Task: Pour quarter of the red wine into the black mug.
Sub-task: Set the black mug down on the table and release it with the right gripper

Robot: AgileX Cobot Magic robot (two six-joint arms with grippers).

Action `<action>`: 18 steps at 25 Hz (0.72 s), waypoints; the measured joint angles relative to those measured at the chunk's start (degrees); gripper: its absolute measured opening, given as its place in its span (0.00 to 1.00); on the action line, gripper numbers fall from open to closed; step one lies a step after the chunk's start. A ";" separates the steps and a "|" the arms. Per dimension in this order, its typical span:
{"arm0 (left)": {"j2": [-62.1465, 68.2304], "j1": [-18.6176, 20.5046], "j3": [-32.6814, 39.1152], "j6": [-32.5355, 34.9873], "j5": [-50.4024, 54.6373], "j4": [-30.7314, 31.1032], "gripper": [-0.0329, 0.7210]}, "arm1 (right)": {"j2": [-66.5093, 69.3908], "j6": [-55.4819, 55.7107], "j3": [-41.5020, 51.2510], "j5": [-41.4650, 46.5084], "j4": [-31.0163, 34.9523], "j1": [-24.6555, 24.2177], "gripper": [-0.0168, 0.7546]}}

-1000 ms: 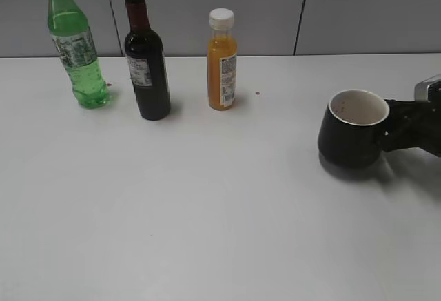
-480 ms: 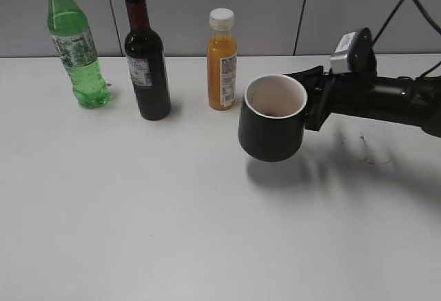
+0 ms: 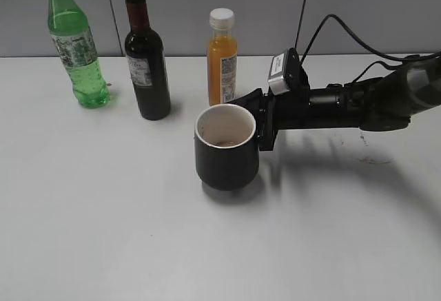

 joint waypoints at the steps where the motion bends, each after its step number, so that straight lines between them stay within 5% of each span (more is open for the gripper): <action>1: 0.00 0.00 0.00 -0.03 0.00 0.00 0.83 | 0.44 0.49 0.00 0.00 -0.32 0.00 0.11; 18: 0.00 0.00 0.00 -0.07 0.00 0.00 0.83 | 1.55 -3.81 3.60 0.02 2.39 0.71 0.11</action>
